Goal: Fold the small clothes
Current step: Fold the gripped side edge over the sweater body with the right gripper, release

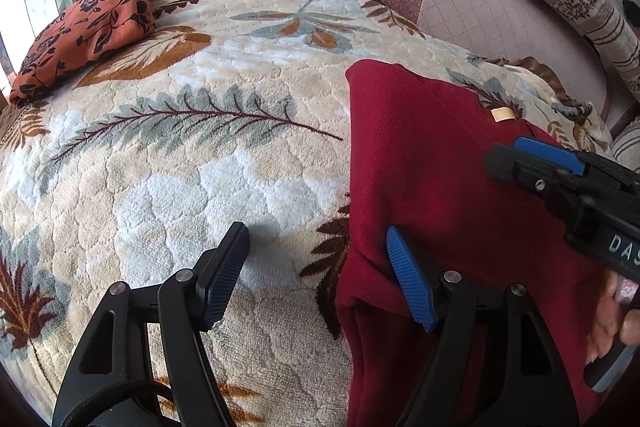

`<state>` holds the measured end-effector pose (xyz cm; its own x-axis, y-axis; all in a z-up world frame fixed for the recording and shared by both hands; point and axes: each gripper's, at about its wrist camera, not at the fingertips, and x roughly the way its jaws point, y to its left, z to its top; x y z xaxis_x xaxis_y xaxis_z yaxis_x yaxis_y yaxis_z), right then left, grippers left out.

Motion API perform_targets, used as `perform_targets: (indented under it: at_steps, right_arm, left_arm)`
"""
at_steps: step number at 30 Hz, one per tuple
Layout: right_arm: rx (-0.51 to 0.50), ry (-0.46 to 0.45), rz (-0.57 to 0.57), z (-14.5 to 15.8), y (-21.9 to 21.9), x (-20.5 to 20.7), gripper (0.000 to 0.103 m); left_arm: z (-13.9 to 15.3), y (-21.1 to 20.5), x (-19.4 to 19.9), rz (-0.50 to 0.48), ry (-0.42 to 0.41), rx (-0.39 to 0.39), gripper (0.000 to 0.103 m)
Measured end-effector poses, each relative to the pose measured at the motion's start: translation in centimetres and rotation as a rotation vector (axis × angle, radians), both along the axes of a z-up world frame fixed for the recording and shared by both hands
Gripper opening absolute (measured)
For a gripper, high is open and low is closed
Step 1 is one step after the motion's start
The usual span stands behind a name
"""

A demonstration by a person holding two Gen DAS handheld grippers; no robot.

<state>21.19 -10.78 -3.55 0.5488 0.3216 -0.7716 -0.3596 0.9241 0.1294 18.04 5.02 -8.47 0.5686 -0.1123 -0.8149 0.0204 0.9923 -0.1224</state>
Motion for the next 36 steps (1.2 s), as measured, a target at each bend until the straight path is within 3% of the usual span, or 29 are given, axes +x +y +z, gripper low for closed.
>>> perform_targets:
  at_steps: [2,5,9,13,19,24,29,32,36]
  right_arm:
    - [0.014,-0.008,0.031,-0.5,1.9,0.1,0.055]
    - [-0.018,0.017,0.052,-2.0,4.5,0.5,0.052]
    - [-0.024,0.026,-0.014,-4.2,5.6,1.7,0.048]
    - [0.01,0.043,-0.039,-3.7,5.0,2.1,0.048]
    - [0.043,0.015,-0.071,-1.0,1.9,-0.5,0.048]
    - [0.0,-0.012,-0.108,-0.1,-1.0,-3.1,0.048]
    - [-0.056,-0.007,-0.157,-1.4,-3.3,-4.6,0.048]
    - [-0.098,0.033,-0.174,-3.9,-3.9,-4.7,0.048]
    - [-0.129,-0.012,-0.167,-3.9,-3.5,-5.4,0.049]
  left_arm:
    - [0.0,0.0,0.1,-0.001,0.003,0.0,0.072]
    - [0.0,-0.1,0.0,-0.002,0.002,0.007,0.073]
    - [-0.1,-0.2,0.1,0.001,0.0,0.019,0.075]
    - [-0.2,-0.2,0.1,0.004,-0.002,0.024,0.079]
    - [-0.2,-0.2,0.0,0.007,-0.006,0.031,0.08]
    - [-0.2,-0.4,0.0,0.015,-0.006,0.043,0.082]
    - [-0.4,-0.2,0.1,0.025,0.003,0.039,0.086]
    - [-0.4,-0.3,0.1,0.024,0.009,0.042,0.087]
    - [-0.2,-0.1,-0.7,-0.008,-0.03,0.027,0.087]
